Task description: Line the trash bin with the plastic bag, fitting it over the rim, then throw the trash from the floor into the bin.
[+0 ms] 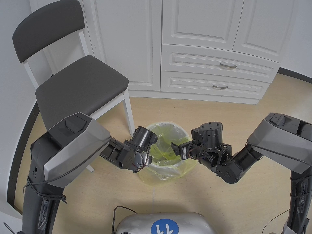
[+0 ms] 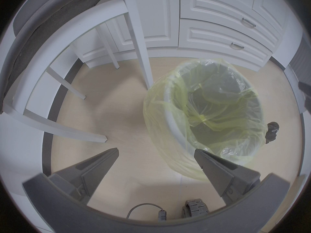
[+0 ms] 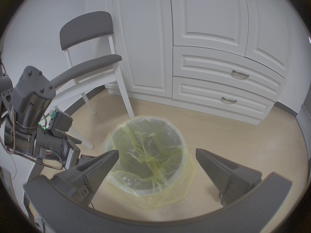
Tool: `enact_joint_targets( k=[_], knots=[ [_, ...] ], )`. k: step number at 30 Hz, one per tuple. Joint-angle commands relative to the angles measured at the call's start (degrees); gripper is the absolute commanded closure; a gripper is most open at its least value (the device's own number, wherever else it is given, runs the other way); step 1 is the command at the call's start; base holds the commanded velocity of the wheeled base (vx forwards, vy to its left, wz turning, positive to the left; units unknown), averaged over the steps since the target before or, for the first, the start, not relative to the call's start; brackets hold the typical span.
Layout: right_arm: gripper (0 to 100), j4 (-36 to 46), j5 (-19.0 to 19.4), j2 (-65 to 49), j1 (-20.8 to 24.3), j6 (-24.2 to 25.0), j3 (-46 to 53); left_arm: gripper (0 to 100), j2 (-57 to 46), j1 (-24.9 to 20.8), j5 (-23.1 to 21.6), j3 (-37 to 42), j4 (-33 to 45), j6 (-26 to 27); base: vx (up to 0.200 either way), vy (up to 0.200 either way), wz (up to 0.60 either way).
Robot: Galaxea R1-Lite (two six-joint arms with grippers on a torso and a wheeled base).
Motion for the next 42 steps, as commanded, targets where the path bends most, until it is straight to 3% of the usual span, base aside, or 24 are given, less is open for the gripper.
enact_joint_targets(
  k=[1,18,42],
  knots=[
    [0,-0.03,0.01,0.18,0.01,0.02,-0.01,0,0.41,0.16,0.06,0.25,0.16,0.14,0.000,0.000,0.00],
    [0,-0.03,0.01,0.44,0.10,0.02,-0.01,0,2.61,0.95,-0.82,0.42,0.16,1.46,0.000,0.000,0.00],
    [0,-0.11,0.01,0.53,0.01,0.02,-0.01,0,9.29,7.37,-4.16,-4.41,-4.33,0.32,0.000,0.000,0.00]
  ],
)
